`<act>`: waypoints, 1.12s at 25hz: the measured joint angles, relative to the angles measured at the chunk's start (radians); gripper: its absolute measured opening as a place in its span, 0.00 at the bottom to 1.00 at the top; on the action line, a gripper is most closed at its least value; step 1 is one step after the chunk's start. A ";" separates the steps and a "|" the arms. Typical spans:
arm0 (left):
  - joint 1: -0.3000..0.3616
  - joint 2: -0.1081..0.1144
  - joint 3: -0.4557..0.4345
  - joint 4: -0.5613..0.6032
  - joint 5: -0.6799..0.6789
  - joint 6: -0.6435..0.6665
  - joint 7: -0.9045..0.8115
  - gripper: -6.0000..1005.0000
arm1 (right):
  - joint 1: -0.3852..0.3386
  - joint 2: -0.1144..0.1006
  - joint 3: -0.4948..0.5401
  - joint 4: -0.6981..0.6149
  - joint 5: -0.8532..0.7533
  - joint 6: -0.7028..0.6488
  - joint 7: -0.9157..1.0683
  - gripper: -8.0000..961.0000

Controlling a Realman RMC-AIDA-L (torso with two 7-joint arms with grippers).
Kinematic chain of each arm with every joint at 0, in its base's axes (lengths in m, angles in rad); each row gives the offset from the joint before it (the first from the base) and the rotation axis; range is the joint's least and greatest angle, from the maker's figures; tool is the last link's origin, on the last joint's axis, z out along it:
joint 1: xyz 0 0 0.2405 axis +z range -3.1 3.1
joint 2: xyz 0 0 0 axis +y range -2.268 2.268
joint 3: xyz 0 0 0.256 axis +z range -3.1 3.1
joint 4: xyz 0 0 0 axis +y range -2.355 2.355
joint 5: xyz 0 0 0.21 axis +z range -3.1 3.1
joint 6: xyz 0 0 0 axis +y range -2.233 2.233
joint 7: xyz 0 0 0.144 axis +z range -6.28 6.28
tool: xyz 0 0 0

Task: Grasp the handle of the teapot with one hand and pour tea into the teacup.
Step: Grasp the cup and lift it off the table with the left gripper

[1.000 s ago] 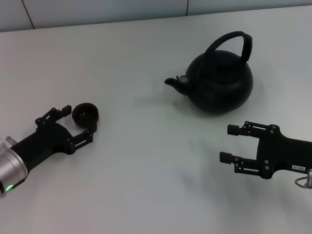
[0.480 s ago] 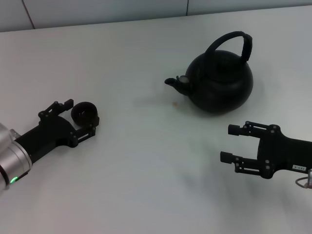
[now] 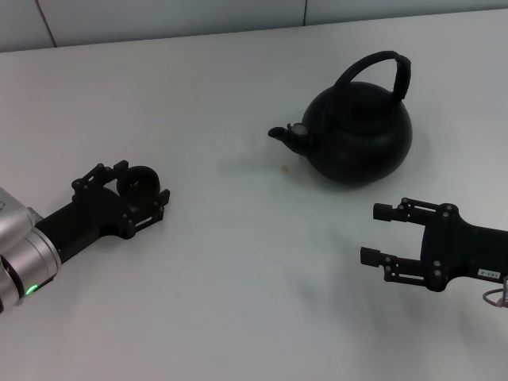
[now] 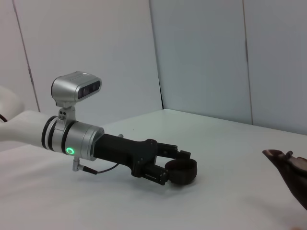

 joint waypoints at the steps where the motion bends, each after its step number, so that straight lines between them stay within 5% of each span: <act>1: -0.001 0.000 -0.001 -0.001 0.000 0.000 0.000 0.86 | 0.000 0.000 0.000 0.000 0.000 0.000 0.000 0.75; 9: -0.012 0.000 -0.013 -0.005 0.001 -0.023 0.000 0.86 | 0.000 -0.001 0.000 -0.001 0.000 0.000 0.000 0.75; 12: -0.013 0.000 -0.013 -0.005 0.001 -0.027 0.000 0.69 | -0.001 -0.002 0.000 -0.002 0.000 0.000 0.000 0.75; 28: -0.013 0.005 -0.007 -0.006 0.004 0.069 -0.009 0.69 | -0.003 -0.002 0.001 -0.003 0.000 0.000 0.000 0.75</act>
